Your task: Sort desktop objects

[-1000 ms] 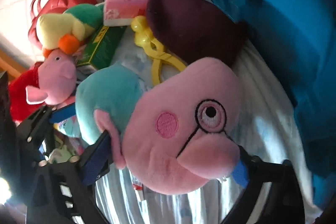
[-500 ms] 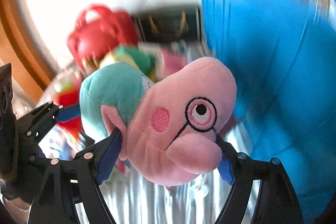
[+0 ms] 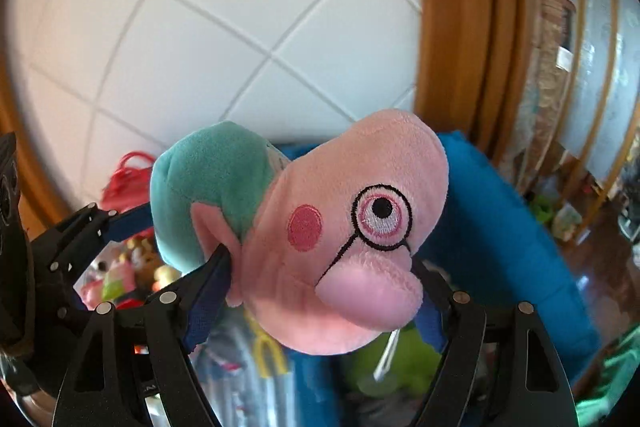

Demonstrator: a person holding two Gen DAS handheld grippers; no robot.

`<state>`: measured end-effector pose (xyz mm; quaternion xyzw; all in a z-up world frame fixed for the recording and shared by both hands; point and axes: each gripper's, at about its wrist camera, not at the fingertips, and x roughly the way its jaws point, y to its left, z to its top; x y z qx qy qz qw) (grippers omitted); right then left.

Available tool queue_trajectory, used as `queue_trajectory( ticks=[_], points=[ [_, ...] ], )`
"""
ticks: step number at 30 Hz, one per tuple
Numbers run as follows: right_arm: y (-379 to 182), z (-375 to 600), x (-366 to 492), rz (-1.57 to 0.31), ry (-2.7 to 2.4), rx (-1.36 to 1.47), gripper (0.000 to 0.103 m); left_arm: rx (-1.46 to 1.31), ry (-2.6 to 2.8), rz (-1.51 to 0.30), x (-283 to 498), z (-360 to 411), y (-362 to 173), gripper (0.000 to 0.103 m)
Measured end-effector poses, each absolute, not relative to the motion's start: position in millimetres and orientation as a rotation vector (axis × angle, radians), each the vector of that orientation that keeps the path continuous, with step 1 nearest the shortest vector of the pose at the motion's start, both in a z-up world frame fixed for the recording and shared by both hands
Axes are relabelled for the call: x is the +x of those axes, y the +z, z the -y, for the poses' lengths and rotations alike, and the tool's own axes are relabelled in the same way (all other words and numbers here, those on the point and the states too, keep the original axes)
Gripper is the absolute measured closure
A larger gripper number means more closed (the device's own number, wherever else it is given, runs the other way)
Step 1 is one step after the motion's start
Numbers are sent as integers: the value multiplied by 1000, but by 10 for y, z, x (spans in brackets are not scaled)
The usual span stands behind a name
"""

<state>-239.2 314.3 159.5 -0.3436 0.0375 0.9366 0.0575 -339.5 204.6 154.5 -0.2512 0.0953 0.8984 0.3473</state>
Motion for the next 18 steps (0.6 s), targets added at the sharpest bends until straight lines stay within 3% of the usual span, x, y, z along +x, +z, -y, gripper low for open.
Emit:
queue_trajectory(
  ticks=[5,7,9,10,11,13,15,17,18],
  points=[
    [1607,-3997,-2790,-93,2759,-1113,23,-751,2318,-281,-3803,-3010,1521,35],
    [1489,-4295,-2938,-128,2745,-1160,26,-790,2311,-319,-3942,-3376,1410,40],
    [1283,-4656,-3139,-216,2750,-1243,37,-847,2301,-343,-4047,-3589,1284,41],
    [1182,-4803,-3239,-264,2755,-1285,54,-888,2285,-351,-4136,-3705,1196,41],
    [1033,-4952,-3356,-340,2761,-1346,61,-941,2278,-357,-4229,-3821,1079,41],
    [788,-5196,-3536,-416,2722,-1426,60,-1039,2286,-390,-4365,-3962,856,41],
    [510,-5261,-3664,-376,2659,-1487,59,-1144,2278,-437,-4458,-4033,586,41],
    [265,-5322,-3777,-365,2607,-1562,55,-1244,2268,-484,-4527,-4063,357,41],
    [180,-5359,-3809,-363,2592,-1587,47,-1280,2268,-502,-4549,-4060,272,41]
  ],
)
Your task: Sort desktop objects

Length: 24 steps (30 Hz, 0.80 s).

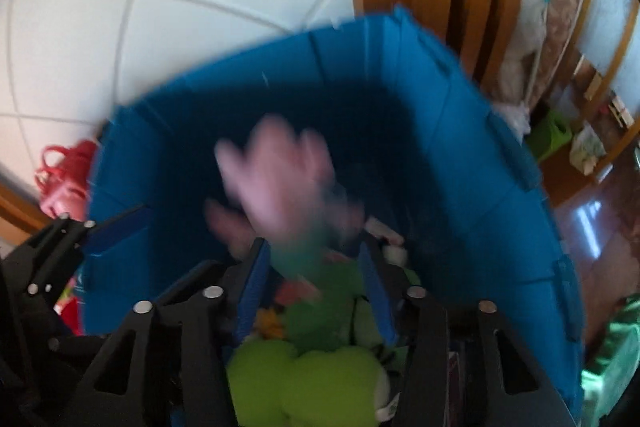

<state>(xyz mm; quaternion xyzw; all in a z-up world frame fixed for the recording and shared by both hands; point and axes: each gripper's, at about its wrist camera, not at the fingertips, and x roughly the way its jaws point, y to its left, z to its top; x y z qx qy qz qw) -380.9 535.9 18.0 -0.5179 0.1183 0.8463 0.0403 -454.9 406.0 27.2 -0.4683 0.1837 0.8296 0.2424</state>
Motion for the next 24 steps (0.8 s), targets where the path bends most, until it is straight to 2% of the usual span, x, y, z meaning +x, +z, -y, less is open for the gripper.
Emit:
queue_trajectory(
  ticks=[1,3,6,7,13,16,24],
  points=[
    [98,-5399,-3851,-347,2576,-1608,39,-1297,2271,-507,-4567,-4008,197,41],
    [-22,-5424,-3875,-286,2559,-1630,33,-1321,2279,-510,-4569,-3957,135,41],
    [-68,-5429,-3929,-261,2561,-1640,30,-1332,2294,-503,-4508,-3867,170,41],
    [-46,-5422,-3928,-260,2567,-1637,26,-1323,2305,-505,-4469,-3810,208,41],
    [318,-5179,-3898,-216,2650,-1550,9,-1241,2385,-439,-4255,-3388,657,41],
    [563,-4902,-3768,-215,2737,-1493,0,-1171,2460,-400,-4113,-3056,887,33],
    [1195,-3717,-3146,-172,2999,-1347,0,-942,2729,-289,-3430,-1706,1376,32]
  ],
)
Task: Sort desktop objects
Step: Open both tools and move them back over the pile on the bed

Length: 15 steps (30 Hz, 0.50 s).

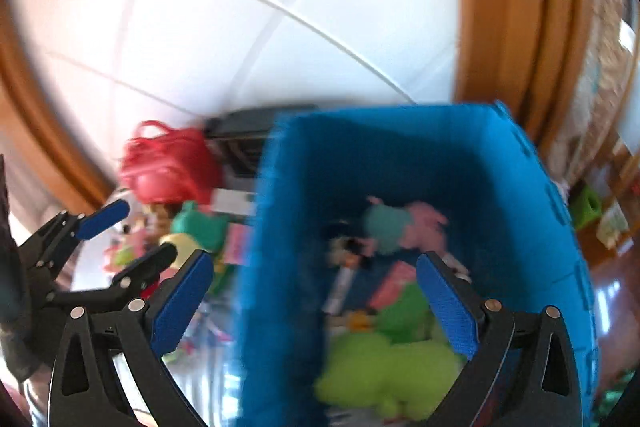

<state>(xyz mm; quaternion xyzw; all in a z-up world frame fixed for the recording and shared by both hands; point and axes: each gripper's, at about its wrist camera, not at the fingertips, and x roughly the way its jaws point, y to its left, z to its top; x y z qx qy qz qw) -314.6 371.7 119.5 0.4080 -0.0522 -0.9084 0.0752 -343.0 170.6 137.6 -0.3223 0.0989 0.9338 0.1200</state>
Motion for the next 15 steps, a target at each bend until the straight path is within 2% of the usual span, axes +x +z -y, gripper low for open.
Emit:
queue_trajectory(
  ticks=[6,12,15],
  points=[
    [1452,-2772,-2914,87,-2696,1095,0,-854,2893,-272,-2930,-574,1345,32],
    [1340,-1918,-2837,33,-2648,1084,0,-941,3003,-335,-2692,423,965,32],
    [1458,-1649,-2728,-34,-2707,995,0,-989,3011,-341,-2626,751,779,32]
  ],
)
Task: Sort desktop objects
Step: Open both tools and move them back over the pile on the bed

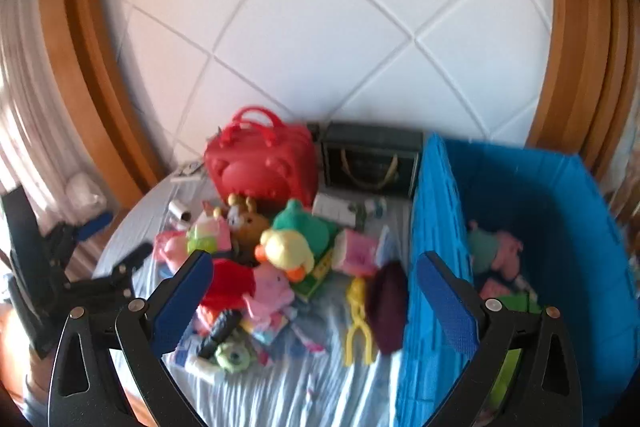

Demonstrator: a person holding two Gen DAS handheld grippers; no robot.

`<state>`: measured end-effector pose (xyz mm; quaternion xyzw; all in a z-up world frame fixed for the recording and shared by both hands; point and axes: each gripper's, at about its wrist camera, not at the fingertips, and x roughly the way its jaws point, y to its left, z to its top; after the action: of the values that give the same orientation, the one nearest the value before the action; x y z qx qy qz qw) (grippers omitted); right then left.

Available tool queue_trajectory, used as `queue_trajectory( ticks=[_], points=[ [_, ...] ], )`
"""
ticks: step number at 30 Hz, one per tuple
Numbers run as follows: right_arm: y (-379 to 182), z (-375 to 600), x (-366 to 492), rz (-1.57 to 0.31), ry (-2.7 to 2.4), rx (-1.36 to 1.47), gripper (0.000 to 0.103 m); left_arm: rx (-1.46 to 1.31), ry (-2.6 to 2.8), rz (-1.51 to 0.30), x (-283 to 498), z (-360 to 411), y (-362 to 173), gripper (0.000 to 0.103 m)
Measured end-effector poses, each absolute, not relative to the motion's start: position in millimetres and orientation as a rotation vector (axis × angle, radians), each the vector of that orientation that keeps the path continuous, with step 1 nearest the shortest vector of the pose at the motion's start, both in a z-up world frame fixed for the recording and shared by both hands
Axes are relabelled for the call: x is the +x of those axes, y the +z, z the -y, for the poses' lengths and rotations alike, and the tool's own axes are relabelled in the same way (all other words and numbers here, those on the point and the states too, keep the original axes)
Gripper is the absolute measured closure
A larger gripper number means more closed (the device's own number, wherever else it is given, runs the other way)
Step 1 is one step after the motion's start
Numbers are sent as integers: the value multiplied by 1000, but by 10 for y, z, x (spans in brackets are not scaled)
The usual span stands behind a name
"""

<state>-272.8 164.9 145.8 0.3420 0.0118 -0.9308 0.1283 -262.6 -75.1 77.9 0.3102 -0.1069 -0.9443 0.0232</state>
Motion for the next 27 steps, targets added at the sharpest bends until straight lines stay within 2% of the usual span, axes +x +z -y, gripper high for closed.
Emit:
queue_trajectory(
  ticks=[5,8,14,20,27],
  points=[
    [1750,-1423,-2565,-109,-2745,922,0,1049,-2892,209,-2661,1173,463,32],
    [1630,-1263,-2607,-164,-2739,952,0,1111,-2869,127,-2717,1283,236,32],
    [760,-1059,-2969,-206,-2772,1072,0,1198,-2802,84,-2777,1317,-309,32],
    [-332,-1060,-3410,-124,-2660,1313,0,1293,-2693,-63,-3201,1240,-673,32],
    [-1001,-1100,-3663,-71,-2570,1447,0,1395,-2502,-107,-3870,1088,-1230,32]
  ],
)
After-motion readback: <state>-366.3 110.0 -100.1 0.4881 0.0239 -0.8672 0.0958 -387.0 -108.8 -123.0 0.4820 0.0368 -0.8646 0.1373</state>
